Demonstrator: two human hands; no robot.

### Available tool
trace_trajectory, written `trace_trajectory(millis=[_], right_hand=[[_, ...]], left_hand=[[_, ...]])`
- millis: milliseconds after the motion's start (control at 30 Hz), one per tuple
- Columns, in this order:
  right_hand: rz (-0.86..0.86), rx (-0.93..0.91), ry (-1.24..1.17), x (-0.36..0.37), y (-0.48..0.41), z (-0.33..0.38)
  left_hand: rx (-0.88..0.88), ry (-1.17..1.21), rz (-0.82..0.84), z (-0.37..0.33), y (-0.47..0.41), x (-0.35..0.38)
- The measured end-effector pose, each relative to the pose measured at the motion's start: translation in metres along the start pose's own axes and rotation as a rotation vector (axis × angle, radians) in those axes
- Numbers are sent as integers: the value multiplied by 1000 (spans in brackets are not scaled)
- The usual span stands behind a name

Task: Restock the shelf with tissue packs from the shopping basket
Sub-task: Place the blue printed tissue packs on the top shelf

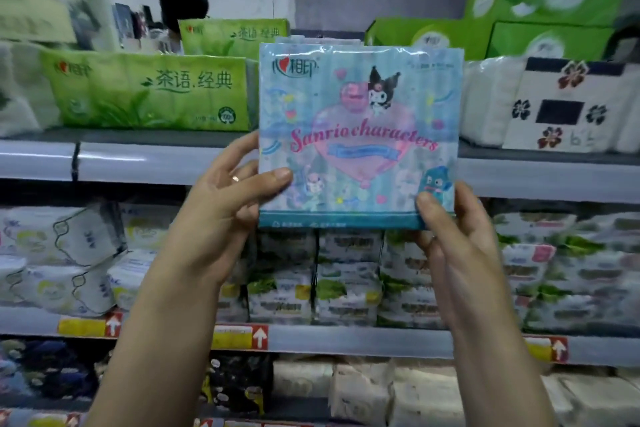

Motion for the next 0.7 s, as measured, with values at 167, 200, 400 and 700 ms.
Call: trace_trajectory(millis=[167, 200, 400, 700], right_hand=[[118, -87, 68, 7, -42, 21], [133, -98, 85, 8, -50, 25], [156, -102, 220, 16, -92, 34], [200, -82, 392, 58, -160, 43]], left_hand=[[67, -3, 21, -10, -29, 17], [66, -1, 18, -11, -35, 20], [71, 38, 58, -17, -74, 35], [134, -48, -8, -40, -137, 51]])
Point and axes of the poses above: each hand's wrist, its own y-axis away from the middle knuckle, its own x-axis out of the palm, z = x × y, the point moved 2 cm from there along -y, towards the middle knuckle, and after that the axes turned 10 degrees about -z, right-handed, at the moved point
